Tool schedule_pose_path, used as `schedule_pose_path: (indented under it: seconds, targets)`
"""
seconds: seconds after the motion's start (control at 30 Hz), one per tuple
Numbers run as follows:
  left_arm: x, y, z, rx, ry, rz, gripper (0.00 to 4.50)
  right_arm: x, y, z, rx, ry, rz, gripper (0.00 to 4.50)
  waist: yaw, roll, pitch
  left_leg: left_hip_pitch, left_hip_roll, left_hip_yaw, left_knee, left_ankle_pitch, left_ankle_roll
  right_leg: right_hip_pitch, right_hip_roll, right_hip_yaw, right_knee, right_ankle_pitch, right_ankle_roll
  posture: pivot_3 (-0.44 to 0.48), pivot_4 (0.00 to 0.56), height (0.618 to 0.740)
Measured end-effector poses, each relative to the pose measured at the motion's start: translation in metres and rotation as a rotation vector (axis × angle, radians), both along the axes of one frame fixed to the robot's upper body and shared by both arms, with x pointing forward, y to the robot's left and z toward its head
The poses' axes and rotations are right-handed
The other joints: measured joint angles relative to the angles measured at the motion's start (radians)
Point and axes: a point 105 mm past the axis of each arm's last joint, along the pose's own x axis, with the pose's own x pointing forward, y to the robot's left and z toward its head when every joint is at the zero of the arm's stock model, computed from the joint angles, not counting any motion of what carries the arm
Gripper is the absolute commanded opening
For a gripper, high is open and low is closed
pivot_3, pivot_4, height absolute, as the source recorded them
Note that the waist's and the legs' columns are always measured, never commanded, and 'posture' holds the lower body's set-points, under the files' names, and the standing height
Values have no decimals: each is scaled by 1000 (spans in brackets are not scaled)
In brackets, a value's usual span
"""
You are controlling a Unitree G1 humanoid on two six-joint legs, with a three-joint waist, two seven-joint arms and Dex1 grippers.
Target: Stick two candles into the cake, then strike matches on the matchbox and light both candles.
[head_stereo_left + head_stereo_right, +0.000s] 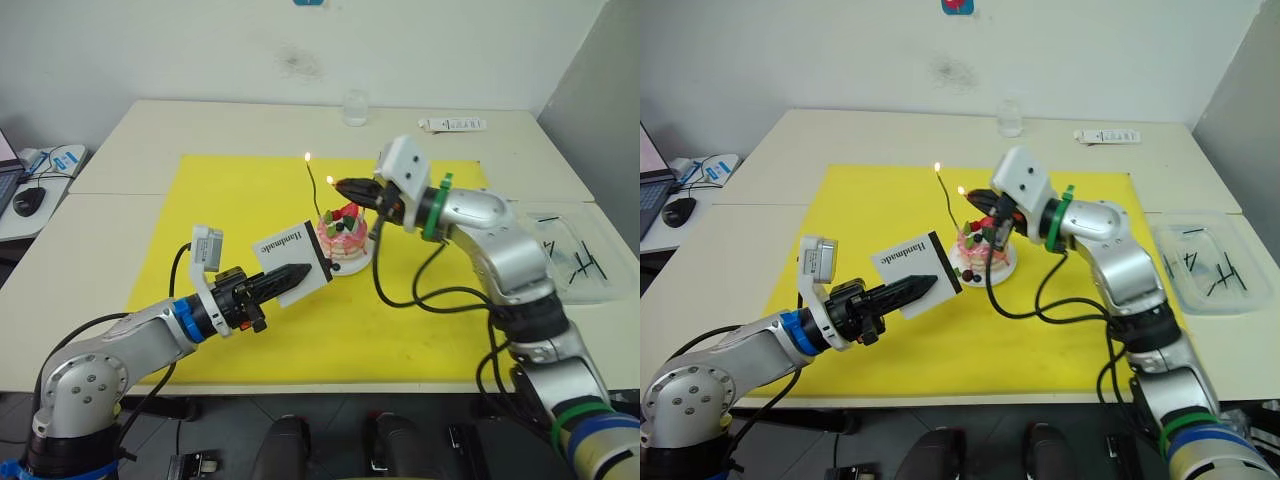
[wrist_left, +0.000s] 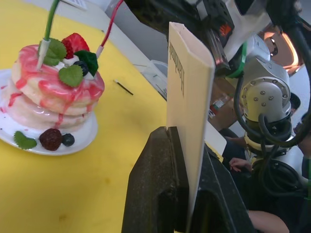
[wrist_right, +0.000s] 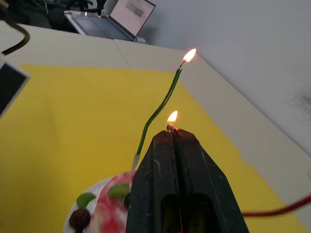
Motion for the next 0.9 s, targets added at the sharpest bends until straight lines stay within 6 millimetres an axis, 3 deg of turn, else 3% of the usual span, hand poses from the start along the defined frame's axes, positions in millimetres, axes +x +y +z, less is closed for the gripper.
schedule_pose_path:
  seconds: [0.23,0.47,0.73,0.9]
  targets:
    - [-5,-13,0,4,1,-117,0,-16,-60,-6,-99,34,-122,57,-1,0,0,0,0,0,0,0,0,0,0,0,0,-1,-2,0,150,740]
    - [-5,-33,7,10,-45,-219,0,-21,-137,-21,-201,97,-376,57,0,0,0,0,-1,1,0,0,0,0,0,1,-2,-1,-2,0,150,740]
    - [-4,-51,17,-1,-106,-271,0,-9,-214,-28,-316,71,-696,57,-3,0,0,0,-1,1,1,0,0,0,1,1,-1,-1,-1,0,150,740]
    - [-4,-53,18,-10,-113,-273,0,-4,-241,-32,-315,77,-822,57,-3,0,0,0,-1,1,1,0,0,1,2,2,-1,0,2,0,150,740]
